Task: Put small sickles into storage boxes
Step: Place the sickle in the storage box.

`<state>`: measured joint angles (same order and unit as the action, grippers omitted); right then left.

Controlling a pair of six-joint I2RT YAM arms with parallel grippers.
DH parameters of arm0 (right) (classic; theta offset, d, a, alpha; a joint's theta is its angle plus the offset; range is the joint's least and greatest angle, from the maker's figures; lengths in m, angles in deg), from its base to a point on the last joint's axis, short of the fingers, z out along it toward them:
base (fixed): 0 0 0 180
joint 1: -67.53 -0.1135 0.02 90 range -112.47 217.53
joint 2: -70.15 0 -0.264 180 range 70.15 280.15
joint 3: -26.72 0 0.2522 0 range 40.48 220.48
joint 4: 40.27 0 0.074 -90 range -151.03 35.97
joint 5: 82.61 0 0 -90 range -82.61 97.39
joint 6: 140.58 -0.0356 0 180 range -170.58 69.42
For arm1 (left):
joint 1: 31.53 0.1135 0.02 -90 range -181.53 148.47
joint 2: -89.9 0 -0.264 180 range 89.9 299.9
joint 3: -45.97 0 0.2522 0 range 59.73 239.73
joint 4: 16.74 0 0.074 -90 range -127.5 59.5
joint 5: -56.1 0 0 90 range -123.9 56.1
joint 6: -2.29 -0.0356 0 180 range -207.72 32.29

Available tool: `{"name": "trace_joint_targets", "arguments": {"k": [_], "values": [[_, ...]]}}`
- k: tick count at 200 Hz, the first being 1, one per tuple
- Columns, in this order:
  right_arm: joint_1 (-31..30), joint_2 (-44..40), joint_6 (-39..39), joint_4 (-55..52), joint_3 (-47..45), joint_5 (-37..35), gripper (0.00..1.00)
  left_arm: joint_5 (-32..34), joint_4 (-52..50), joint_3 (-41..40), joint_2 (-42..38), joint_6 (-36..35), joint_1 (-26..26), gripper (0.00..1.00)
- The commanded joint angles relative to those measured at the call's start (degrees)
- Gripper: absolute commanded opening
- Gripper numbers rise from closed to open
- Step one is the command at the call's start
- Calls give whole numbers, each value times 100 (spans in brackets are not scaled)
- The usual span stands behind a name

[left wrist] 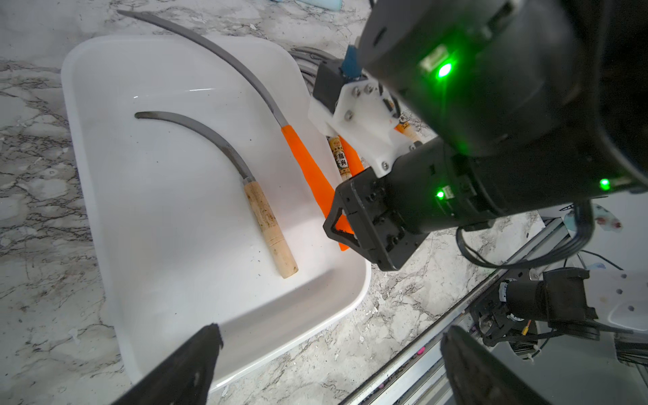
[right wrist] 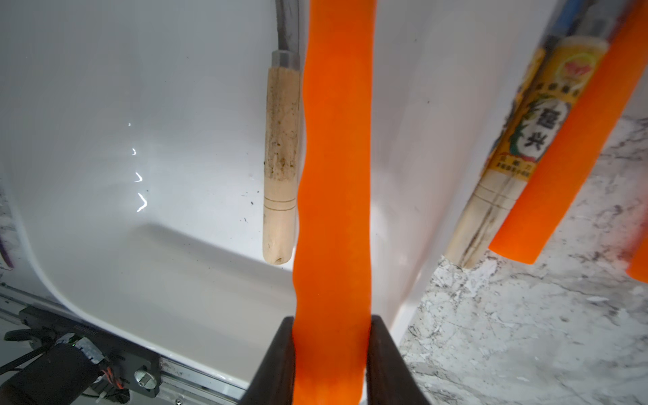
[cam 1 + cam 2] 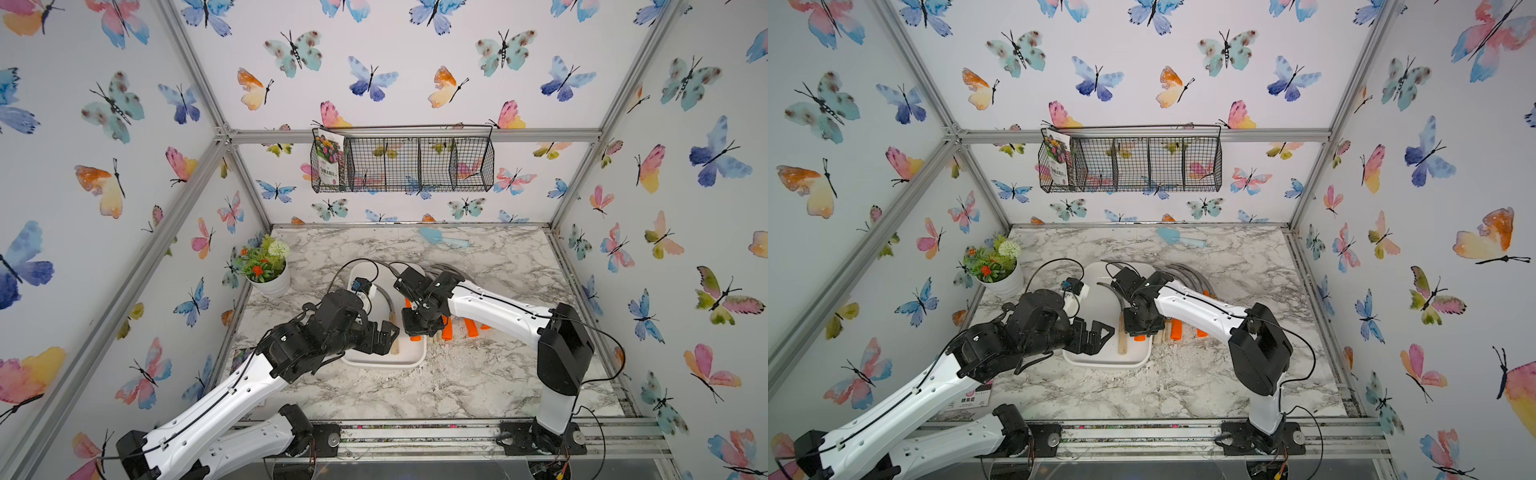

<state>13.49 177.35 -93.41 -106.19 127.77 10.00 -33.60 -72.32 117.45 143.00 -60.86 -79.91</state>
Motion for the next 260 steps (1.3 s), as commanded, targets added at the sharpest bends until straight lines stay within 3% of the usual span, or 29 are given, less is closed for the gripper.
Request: {"name": "trace_joint_targets", "arguments": {"k": [1,80,171,260], "values": [[-54,180,-106,237,-128,103,8,142,-213,6,-111,48,30,98],[-54,716,89,571,-280,239,17,197,-145,61,90,-30,28,98],[-54,843,336,511,-36,389,48,209,2,254,271,-46,31,98],[-6,724,451,181,568,227,48,224,37,744,581,-276,52,98]]}}
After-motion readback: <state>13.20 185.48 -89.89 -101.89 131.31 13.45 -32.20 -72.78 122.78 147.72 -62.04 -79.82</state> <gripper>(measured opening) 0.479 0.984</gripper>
